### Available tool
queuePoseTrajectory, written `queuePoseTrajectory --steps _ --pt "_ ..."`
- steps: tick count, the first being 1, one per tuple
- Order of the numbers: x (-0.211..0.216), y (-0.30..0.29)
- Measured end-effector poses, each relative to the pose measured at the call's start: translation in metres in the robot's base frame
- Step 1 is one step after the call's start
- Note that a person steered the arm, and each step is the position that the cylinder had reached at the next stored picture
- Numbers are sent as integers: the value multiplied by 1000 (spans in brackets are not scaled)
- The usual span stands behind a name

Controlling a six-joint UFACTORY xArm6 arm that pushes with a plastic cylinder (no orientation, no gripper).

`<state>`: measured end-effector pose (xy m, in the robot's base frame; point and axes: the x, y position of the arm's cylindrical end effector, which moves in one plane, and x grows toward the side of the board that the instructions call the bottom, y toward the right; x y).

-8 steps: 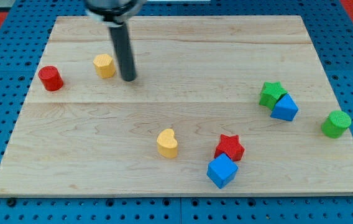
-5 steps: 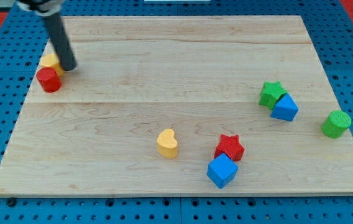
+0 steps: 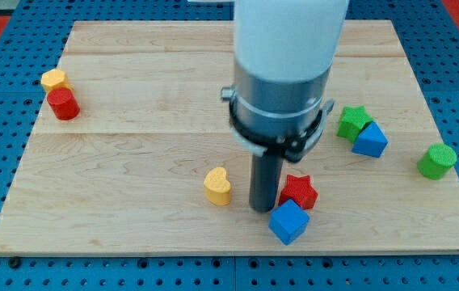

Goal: Push the yellow heart to the red circle

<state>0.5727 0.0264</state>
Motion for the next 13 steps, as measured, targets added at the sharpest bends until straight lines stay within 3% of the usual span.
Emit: queuePoseTrajectory --steps 2,6,7,8,9,10,12,13 --pt "-15 -55" --pt "-45 -63" --pt "-45 -121" --pt "-45 -107" --pt "-45 -10" --pt "-65 -6" --pt "-132 -188" --pt "-138 -246"
